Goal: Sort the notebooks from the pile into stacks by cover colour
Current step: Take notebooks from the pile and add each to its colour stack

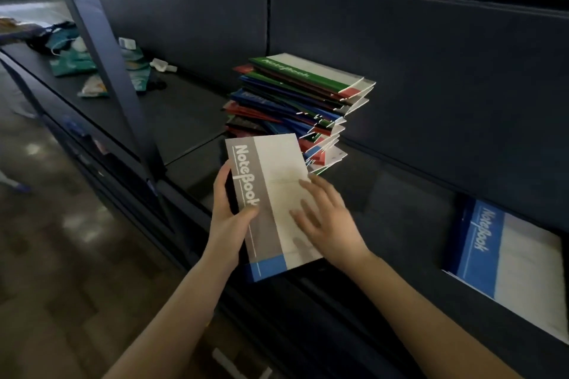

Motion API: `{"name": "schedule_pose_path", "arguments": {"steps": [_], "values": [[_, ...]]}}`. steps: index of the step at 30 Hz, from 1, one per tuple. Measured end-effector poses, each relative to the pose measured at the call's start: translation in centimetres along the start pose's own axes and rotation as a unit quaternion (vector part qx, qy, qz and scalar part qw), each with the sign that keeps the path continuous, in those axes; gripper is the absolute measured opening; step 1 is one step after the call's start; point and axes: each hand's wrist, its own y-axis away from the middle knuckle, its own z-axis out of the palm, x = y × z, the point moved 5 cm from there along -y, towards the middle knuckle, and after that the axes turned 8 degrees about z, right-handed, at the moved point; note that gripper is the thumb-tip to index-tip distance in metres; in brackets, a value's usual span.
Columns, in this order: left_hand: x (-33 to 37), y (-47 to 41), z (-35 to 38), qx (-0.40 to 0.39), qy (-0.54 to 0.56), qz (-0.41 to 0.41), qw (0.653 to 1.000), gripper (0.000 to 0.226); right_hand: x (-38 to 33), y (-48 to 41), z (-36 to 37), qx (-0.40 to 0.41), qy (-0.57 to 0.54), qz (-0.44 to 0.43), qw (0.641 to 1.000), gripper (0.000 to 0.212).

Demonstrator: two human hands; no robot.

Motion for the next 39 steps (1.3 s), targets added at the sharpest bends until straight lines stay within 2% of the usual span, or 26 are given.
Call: {"name": "schedule_pose_path", "arguments": {"steps": [3,6,10,14,20,26,32,39], "values": [[-0.3,0.6,2.1,-0.047,-0.009,-0.009,0.999,0.080,2.5,0.0,-2.1,0.024,-0.090,0.142,0.986,0.073],[-0.3,0.8,5.1,-0.106,-0.008,-0.006,0.994,0.081,4.6,1.4,-4.2,0.057,-0.124,0.214,0.967,0.081],[-1.1,1.6,9.9,-0.183,-0.003,0.000,0.983,0.083,6.8,3.9,-7.5,0.106,-0.172,0.246,0.948,0.070],[-1.8,2.7,15.1,-0.243,0.008,0.006,0.970,0.083,9.2,6.7,-11.7,0.180,-0.166,0.264,0.933,0.065],[-1.9,4.6,22.6,-0.337,0.020,0.013,0.941,0.082,12.8,12.0,-17.4,0.305,-0.197,0.326,0.873,0.039],[-2.3,7.2,28.1,-0.422,0.042,0.001,0.906,0.083,15.2,16.8,-21.2,0.393,-0.169,0.350,0.833,0.029],[-2.8,9.1,31.1,-0.455,0.058,-0.015,0.889,0.083,17.3,20.5,-23.9,0.433,-0.127,0.396,0.800,0.010],[-3.2,7.7,31.4,-0.431,0.047,-0.018,0.901,0.078,19.0,23.8,-26.6,0.466,-0.102,0.433,0.765,0.008]]}}
